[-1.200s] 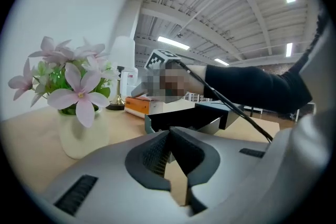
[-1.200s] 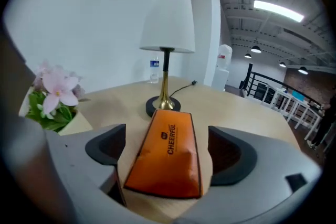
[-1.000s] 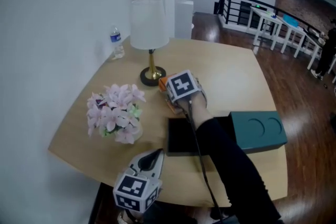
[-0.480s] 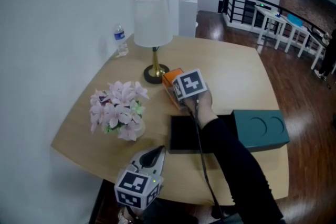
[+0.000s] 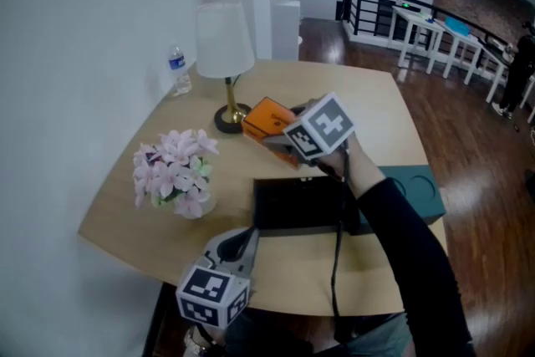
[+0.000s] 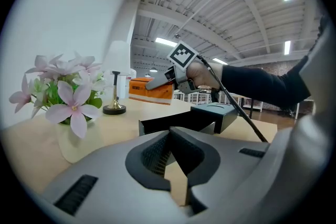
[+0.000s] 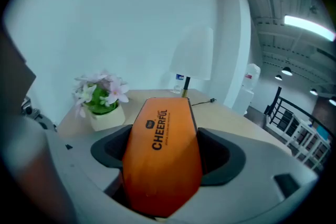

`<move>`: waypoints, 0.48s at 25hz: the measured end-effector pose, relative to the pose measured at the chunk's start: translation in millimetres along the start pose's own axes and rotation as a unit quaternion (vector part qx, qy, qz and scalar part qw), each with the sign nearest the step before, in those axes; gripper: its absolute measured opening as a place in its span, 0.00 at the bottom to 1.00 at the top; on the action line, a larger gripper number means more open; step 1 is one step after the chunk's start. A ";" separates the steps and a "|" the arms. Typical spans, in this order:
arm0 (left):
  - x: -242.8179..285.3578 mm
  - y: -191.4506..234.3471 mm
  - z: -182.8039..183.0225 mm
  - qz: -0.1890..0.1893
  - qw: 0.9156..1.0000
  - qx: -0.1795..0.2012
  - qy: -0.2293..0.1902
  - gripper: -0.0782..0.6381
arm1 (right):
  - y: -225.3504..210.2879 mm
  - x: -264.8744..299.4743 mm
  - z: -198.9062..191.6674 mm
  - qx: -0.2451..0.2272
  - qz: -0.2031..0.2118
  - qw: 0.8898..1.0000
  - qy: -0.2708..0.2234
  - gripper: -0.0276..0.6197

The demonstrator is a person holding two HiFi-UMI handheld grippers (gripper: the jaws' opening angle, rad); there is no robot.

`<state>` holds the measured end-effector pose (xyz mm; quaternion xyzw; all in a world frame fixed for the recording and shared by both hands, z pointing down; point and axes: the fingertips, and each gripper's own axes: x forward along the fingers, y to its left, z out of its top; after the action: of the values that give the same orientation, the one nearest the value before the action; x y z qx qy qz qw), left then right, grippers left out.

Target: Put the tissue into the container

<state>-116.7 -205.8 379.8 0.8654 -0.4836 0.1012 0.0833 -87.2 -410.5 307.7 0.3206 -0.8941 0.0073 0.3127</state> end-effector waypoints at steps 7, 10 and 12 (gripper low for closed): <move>0.9 -28.8 0.3 -0.017 1.000 0.011 0.005 0.11 | 42.0 -50.9 -37.1 -0.083 0.113 0.990 0.004 0.66; 0.5 -38.4 -3.2 -0.022 1.000 0.012 0.011 0.11 | 61.4 -62.4 -61.9 -0.124 0.162 0.979 0.024 0.66; -0.2 -41.5 -5.6 -0.021 1.000 0.013 0.016 0.11 | 72.1 -64.9 -77.5 -0.141 0.195 0.970 0.039 0.66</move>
<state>-81.9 -182.8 383.3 0.8747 -0.4625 0.1190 0.0820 -47.0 -299.8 347.0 0.0924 -0.9185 -0.0452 0.3817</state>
